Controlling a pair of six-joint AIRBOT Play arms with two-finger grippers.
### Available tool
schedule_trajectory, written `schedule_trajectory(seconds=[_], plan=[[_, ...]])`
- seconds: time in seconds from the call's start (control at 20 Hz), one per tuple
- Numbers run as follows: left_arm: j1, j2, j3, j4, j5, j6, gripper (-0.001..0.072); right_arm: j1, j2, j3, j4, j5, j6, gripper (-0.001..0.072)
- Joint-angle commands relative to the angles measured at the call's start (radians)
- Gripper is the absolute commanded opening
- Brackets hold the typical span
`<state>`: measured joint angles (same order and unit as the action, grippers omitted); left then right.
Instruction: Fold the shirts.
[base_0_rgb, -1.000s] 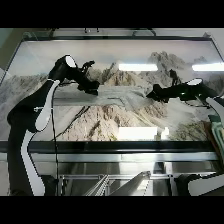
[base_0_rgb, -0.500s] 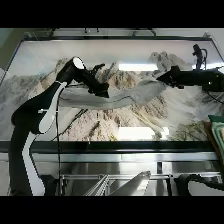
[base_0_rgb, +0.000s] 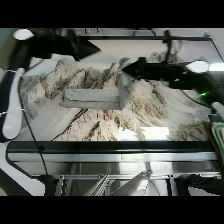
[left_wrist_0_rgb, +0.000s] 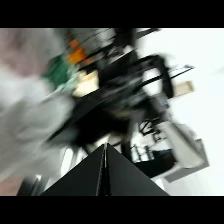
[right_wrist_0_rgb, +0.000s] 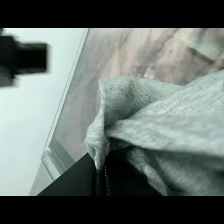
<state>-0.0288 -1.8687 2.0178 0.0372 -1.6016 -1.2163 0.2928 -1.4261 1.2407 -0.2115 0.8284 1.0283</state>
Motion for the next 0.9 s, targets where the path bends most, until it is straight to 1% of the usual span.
schedule_trajectory(seconds=[0.0, 0.1, 0.15, 0.2, 0.25, 0.3, 0.35, 0.4, 0.45, 0.5, 0.6, 0.65, 0.7, 0.75, 0.85], plan=[[0.158, 0.111, 0.0, -0.243, -0.085, 0.064, 0.0, 0.261, -0.193, 0.148, 0.026, -0.242, -0.011, 0.0014], [0.23, 0.169, -0.02, -0.241, -0.082, 0.08, 0.0, 0.366, -0.412, 0.351, 0.029, -0.245, -0.007, 0.0015], [0.256, 0.194, -0.039, -0.241, -0.08, 0.083, 0.0, 0.409, -0.536, 0.48, 0.04, -0.243, -0.007, 0.0085], [0.279, 0.219, -0.067, -0.241, -0.081, 0.083, 0.0, 0.436, -0.642, 0.602, 0.071, -0.208, -0.008, 0.0336], [0.299, 0.243, -0.1, -0.241, -0.081, 0.083, 0.0001, 0.452, -0.737, 0.723, 0.094, -0.146, -0.008, 0.0309], [0.314, 0.26, -0.129, -0.241, -0.082, 0.084, 0.0001, 0.456, -0.795, 0.801, 0.095, -0.065, -0.006, 0.0241], [0.332, 0.279, -0.167, -0.241, -0.082, 0.084, 0.0, 0.45, -0.818, 0.822, 0.104, 0.018, 0.021, 0.0241], [0.351, 0.298, -0.207, -0.241, -0.086, 0.09, 0.0, 0.435, -0.815, 0.812, 0.103, 0.075, 0.05, 0.0225], [0.366, 0.317, -0.248, -0.241, -0.093, 0.099, 0.0, 0.407, -0.805, 0.804, 0.102, 0.149, 0.058, 0.0076], [0.373, 0.332, -0.287, -0.241, -0.1, 0.106, 0.0, 0.375, -0.791, 0.795, 0.1, 0.211, 0.082, 0.006], [0.386, 0.364, -0.364, -0.241, -0.134, 0.129, 0.0, 0.299, -0.747, 0.782, 0.097, 0.321, 0.119, 0.0058], [0.392, 0.377, -0.398, -0.241, -0.152, 0.143, 0.0, 0.259, -0.718, 0.778, 0.068, 0.362, 0.154, 0.0017], [0.402, 0.391, -0.434, -0.24, -0.162, 0.155, 0.0, 0.224, -0.686, 0.772, 0.011, 0.386, 0.202, 0.0016], [0.411, 0.406, -0.47, -0.239, -0.165, 0.173, 0.0, 0.19, -0.647, 0.765, -0.079, 0.4, 0.267, 0.0016], [0.447, 0.437, -0.548, -0.239, -0.177, 0.205, 0.0, 0.131, -0.564, 0.751, -0.305, 0.437, 0.397, 0.0016]])
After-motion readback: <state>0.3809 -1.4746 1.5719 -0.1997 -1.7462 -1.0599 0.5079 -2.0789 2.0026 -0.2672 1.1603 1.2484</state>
